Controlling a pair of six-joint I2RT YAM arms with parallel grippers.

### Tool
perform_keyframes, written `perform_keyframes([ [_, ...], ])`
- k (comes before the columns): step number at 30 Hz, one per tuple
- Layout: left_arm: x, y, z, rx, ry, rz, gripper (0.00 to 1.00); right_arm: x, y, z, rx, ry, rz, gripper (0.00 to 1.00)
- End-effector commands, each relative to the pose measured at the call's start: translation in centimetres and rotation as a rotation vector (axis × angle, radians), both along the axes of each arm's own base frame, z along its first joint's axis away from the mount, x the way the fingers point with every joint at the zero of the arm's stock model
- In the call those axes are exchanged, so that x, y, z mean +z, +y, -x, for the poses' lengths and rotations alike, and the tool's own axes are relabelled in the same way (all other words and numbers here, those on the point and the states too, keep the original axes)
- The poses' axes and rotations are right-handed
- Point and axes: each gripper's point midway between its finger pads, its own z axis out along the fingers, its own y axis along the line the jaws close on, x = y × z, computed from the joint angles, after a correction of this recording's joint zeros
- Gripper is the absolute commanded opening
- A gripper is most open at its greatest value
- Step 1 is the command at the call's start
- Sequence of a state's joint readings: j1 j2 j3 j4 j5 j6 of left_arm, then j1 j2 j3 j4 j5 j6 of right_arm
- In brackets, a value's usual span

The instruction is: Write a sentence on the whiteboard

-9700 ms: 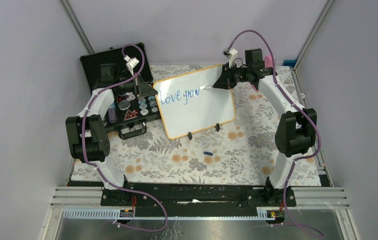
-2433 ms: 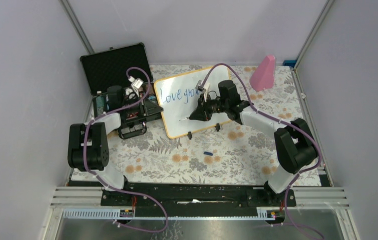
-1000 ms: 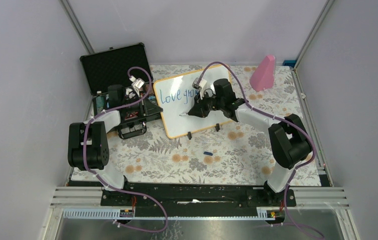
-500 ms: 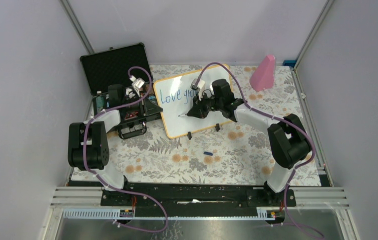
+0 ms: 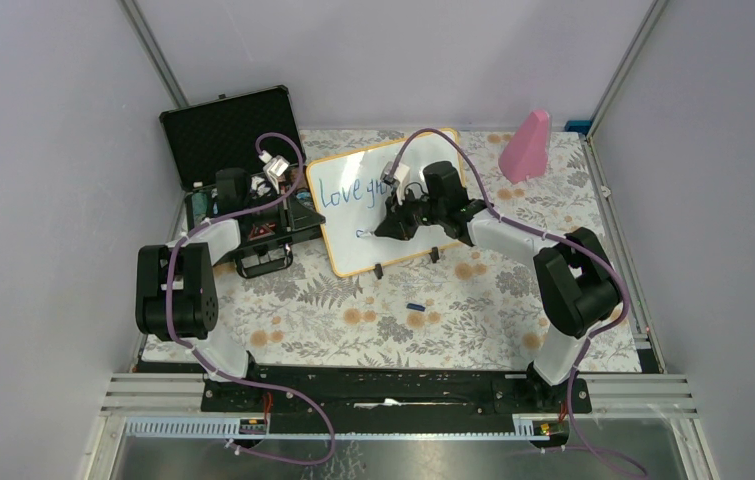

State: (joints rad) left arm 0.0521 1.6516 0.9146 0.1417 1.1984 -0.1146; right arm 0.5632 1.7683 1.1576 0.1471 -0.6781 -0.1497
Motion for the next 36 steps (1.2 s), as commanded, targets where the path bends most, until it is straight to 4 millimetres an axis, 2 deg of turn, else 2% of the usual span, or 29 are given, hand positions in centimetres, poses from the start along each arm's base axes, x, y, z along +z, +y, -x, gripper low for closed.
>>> perform_keyframes([
  [1, 1.5, 0.0, -1.0, -0.008, -0.113, -0.027, 0.0, 0.2, -0.4, 0.0, -0.002, -0.046, 0.026, 0.0],
  [15, 1.5, 0.0, -1.0, -0.009, -0.113, -0.026, 0.0, 1.1, -1.8, -1.3, -0.037, -0.075, 0.041, 0.0],
  [36, 1.7, 0.0, -1.0, -0.009, -0.116, -0.025, 0.0, 3.6, -1.5, -3.7, -0.073, -0.102, 0.008, 0.0],
])
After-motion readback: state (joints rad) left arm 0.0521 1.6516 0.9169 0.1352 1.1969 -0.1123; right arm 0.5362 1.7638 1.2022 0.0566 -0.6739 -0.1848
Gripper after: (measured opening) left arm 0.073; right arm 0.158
